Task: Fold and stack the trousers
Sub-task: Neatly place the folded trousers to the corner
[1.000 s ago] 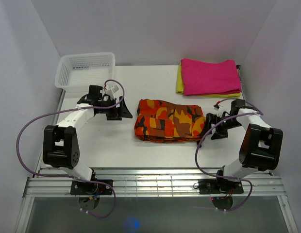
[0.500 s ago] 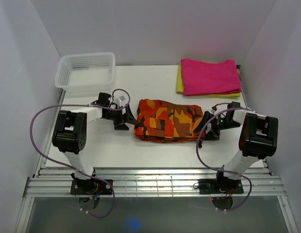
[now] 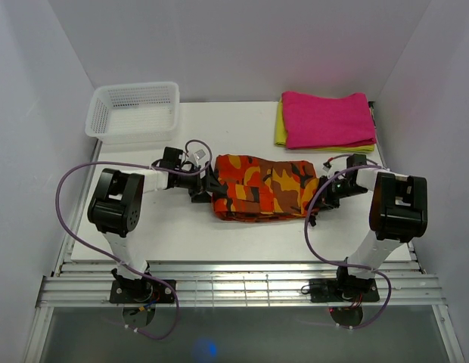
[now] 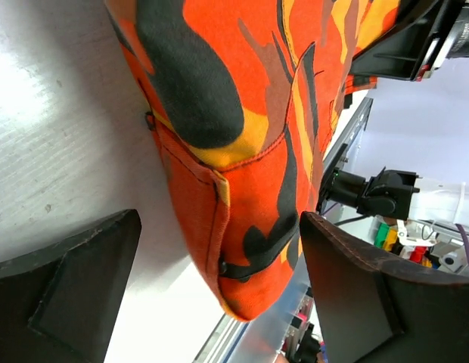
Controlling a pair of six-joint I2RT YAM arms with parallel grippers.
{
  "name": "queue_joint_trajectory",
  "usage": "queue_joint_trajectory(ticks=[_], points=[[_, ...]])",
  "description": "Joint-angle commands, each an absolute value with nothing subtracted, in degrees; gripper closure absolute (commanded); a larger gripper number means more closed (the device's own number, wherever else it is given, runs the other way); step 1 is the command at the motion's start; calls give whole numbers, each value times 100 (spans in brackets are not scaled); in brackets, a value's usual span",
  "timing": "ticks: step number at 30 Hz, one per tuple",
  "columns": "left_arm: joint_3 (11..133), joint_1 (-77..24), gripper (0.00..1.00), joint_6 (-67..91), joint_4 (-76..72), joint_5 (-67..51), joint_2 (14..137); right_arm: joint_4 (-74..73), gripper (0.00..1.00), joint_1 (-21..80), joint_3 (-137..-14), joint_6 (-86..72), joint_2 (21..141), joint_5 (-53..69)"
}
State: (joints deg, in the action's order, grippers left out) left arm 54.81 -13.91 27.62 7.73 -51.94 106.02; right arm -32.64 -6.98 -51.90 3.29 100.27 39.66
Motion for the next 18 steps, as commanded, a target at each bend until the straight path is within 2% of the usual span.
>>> queue_joint_trajectory(ticks=[1, 2, 4, 5, 8, 18], points=[[5484, -1520, 5, 2778, 395, -5177, 10362, -3190, 92, -712, -5633, 633, 9721, 3516], [5519, -1564, 22, 2725, 483, -5133, 10458, -3225, 92, -712, -5686, 685, 9686, 3568], [5642, -1669, 41, 2637, 536, -5054, 10520, -3313, 92, -712, -5817, 738, 9554, 3629], [5677, -1687, 62, 2628, 545, -5062, 10538, -3348, 92, -703, -5879, 756, 9519, 3647], [5853, -1687, 100, 2567, 571, -4975, 10407, -3524, 92, -694, -6178, 887, 9343, 3621], [6407, -1696, 100, 2470, 519, -5080, 9835, -3841, 92, -589, -6934, 1213, 8860, 3788]])
